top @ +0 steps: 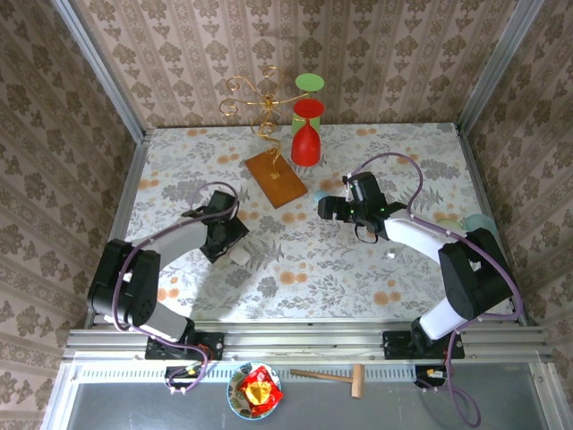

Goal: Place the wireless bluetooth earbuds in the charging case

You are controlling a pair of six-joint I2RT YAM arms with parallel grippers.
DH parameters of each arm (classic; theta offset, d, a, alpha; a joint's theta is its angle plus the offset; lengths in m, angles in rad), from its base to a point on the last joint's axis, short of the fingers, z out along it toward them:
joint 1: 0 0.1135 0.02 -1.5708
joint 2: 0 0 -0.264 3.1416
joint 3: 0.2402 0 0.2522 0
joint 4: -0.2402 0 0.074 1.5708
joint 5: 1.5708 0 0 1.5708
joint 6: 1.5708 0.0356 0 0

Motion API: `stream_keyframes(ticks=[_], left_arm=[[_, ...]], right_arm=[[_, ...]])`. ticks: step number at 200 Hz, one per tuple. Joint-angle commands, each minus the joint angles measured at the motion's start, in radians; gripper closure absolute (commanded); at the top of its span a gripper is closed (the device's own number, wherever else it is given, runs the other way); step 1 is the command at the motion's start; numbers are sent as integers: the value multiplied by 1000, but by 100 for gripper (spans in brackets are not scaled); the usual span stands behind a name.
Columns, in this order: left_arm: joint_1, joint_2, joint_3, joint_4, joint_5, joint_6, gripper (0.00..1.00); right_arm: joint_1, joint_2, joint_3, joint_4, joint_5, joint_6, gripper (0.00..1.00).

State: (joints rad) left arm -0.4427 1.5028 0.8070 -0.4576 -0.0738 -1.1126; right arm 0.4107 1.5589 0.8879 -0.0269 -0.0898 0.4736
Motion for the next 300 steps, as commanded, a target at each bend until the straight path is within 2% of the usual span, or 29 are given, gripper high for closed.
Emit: stream_keyframes(ticks=[1,52,81,130,164,213,238,260,300], left_arm=[[-57,-13,50,-128,-44,-54,5],[-134,44,109,-189,-72,-75,19],[-134,64,121,-199,-69,-91,23],[-131,70,79,-193,-49,-176,24],[-130,83,72,-181,-52,-190,32],[-118,115,57,-141,-21,-198,38],[-111,122,55,-131,-3,-191,51],[-110,103,59,-136,-16,-181,59],[-111,16,75,-126,-35,-154,58]], right_arm=[[9,-11,-18,21,-14,6,11],[8,-1,-18,38,-28,12,11],[8,-13,-29,37,-20,11,11],[8,-22,-50,39,-2,10,11],[8,-20,-55,40,-1,15,11],[8,-40,-59,32,4,14,11],[9,-58,-60,24,4,10,11],[8,-76,-60,16,-5,6,11],[36,-121,-74,63,-85,-46,11]])
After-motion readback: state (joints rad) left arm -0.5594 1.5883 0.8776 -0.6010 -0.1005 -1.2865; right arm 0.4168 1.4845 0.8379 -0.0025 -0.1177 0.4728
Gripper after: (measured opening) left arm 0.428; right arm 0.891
